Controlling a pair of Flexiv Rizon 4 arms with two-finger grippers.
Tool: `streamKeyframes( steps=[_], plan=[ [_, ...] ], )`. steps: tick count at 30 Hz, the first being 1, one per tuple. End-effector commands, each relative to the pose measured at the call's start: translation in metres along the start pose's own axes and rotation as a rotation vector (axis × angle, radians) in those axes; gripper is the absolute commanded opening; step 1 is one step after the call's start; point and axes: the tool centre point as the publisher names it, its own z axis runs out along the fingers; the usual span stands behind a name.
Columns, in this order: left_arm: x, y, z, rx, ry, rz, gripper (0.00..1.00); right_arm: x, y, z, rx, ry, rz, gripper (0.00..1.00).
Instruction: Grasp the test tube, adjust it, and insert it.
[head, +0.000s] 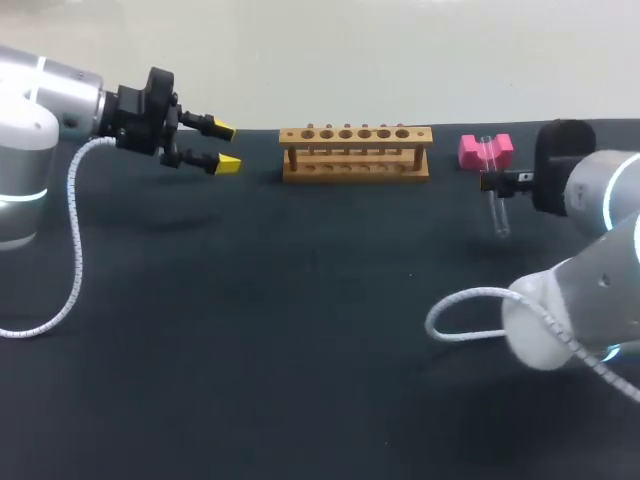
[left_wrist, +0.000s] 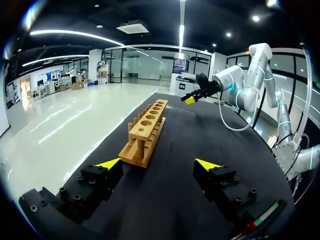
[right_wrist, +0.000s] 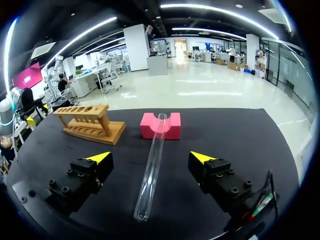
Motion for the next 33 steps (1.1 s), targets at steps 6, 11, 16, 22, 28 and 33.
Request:
streamKeyframes(
  steps=[6,11,16,22,28,33],
  plan=[
    [0.000,-0.001,0.000,-0.002,0.000,0.001,1.00,-0.001,0.007,0.016,0.130,-0.318,0.009,1.00],
    [0.000,-0.001,0.000,-0.002,0.000,0.001,1.00,-0.004,0.008,0.017,0.124,-0.293,0.011,1.00],
    [0.000,-0.001,0.000,-0.002,0.000,0.001,1.00,-0.008,0.009,0.015,0.112,-0.259,0.018,1.00],
    [0.000,-0.001,0.000,-0.002,0.000,0.001,1.00,-0.011,0.010,0.013,0.088,-0.184,0.026,1.00],
    [0.000,-0.001,0.000,-0.002,0.000,0.001,1.00,-0.007,0.007,0.019,0.093,-0.130,0.033,1.00],
    [0.000,-0.001,0.000,-0.002,0.000,0.001,1.00,0.000,0.005,0.028,0.095,-0.117,0.044,1.00]
  ],
)
